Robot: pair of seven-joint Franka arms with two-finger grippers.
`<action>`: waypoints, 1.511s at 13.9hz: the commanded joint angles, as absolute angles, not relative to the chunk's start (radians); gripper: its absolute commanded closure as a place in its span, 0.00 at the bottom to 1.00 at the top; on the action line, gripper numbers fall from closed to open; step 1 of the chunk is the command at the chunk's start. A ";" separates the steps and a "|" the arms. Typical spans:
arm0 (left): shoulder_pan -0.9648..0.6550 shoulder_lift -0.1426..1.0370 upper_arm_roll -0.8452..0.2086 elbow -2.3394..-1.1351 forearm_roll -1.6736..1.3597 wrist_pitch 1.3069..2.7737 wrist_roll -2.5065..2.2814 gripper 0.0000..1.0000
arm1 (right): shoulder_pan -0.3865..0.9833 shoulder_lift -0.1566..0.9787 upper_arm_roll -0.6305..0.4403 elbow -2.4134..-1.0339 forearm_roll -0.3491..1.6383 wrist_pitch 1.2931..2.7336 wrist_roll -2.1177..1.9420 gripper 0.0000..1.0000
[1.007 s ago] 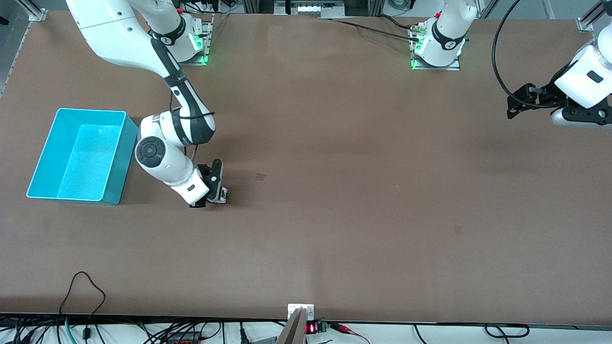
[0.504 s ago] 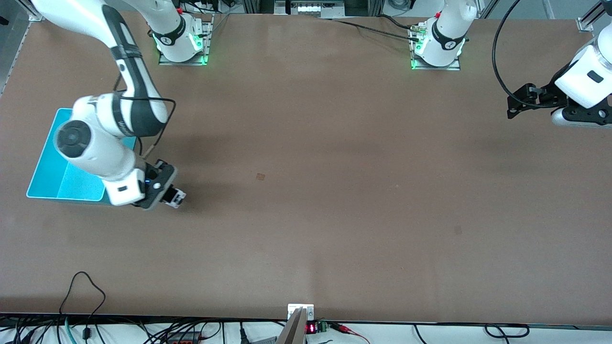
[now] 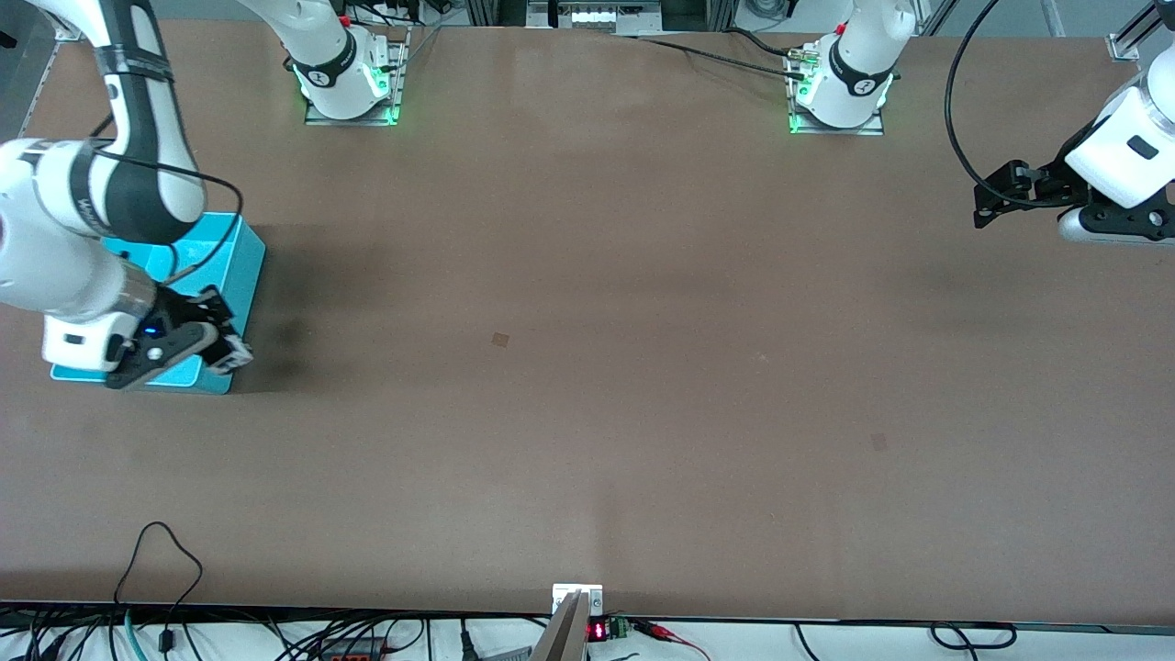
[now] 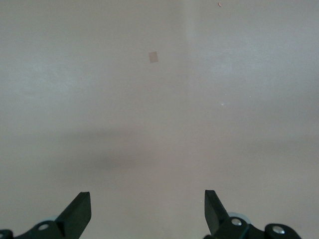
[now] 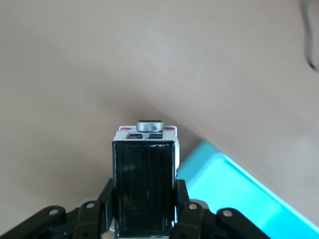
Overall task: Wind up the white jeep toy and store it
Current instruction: 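Lift the jeep with the right gripper and carry it over the bin, then lower the held jeep into the light-blue bin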
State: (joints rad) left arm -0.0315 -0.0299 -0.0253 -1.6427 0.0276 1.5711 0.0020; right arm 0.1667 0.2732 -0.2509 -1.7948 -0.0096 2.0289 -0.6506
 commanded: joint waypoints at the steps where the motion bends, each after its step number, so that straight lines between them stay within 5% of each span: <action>1: -0.037 -0.017 -0.026 -1.612 0.044 1.551 -0.002 0.00 | 0.167 0.235 -0.320 -1.845 -0.060 2.029 -0.533 1.00; 6: -0.037 -0.015 -0.026 -1.612 0.044 1.551 0.000 0.00 | 0.166 0.227 -0.432 -2.021 -0.063 2.227 -0.433 1.00; 12: -0.037 -0.017 -0.026 -1.612 0.044 1.551 0.000 0.00 | 0.094 0.209 -0.448 -2.285 -0.055 2.543 -0.393 1.00; 21: -0.035 -0.015 -0.025 -1.614 0.044 1.551 0.000 0.00 | 0.069 0.296 -0.445 -2.318 -0.009 2.583 -0.359 1.00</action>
State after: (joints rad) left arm -0.0317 -0.0299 -0.0256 -1.6426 0.0276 1.5711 0.0020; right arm 0.0818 0.2840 -0.4565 -2.3098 -0.0316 2.5558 -0.3659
